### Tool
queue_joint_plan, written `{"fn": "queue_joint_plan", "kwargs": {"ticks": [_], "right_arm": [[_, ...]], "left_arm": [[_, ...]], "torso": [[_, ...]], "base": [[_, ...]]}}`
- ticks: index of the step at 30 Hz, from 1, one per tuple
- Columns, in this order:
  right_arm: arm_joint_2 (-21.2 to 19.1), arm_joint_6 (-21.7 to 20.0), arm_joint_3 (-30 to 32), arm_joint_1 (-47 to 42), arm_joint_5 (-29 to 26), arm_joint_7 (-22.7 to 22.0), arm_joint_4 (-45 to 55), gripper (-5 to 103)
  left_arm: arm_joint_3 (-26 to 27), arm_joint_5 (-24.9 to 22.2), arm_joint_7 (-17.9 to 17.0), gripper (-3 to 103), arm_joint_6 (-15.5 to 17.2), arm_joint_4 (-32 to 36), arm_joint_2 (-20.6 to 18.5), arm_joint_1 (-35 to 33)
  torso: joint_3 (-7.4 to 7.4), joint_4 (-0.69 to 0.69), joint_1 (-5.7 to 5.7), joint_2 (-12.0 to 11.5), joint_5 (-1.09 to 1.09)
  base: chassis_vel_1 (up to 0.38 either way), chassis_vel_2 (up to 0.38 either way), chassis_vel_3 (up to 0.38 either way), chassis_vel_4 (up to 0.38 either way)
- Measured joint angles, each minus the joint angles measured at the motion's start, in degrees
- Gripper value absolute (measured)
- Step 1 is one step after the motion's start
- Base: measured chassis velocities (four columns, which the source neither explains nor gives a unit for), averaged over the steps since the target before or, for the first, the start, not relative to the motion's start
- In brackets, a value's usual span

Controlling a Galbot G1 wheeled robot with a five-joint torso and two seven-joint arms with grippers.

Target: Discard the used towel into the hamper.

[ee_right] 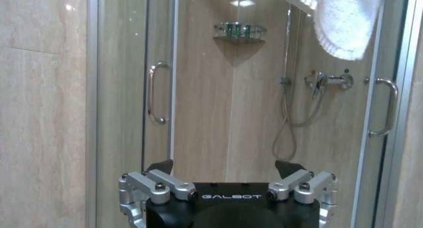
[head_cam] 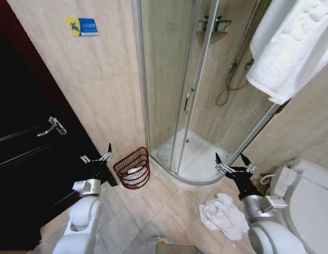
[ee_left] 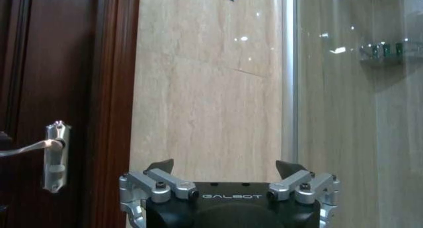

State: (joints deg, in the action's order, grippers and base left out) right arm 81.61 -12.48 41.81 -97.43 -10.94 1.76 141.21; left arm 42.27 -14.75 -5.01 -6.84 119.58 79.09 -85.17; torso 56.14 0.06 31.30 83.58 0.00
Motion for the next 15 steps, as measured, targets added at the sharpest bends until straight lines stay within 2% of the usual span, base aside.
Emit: {"fn": "queue_joint_plan", "kwargs": {"ticks": [15], "right_arm": [[0.3, 0.6, 0.1, -0.3, 0.0, 0.2, -0.2, 100]], "left_arm": [[0.3, -0.3, -0.2, 100, -1.3, -0.7, 0.0, 0.0]], "torso": [[0.00, 0.02, 0.00, 0.0, 0.00]], "base": [[-0.014, -0.019, 0.099, 0.087]]}}
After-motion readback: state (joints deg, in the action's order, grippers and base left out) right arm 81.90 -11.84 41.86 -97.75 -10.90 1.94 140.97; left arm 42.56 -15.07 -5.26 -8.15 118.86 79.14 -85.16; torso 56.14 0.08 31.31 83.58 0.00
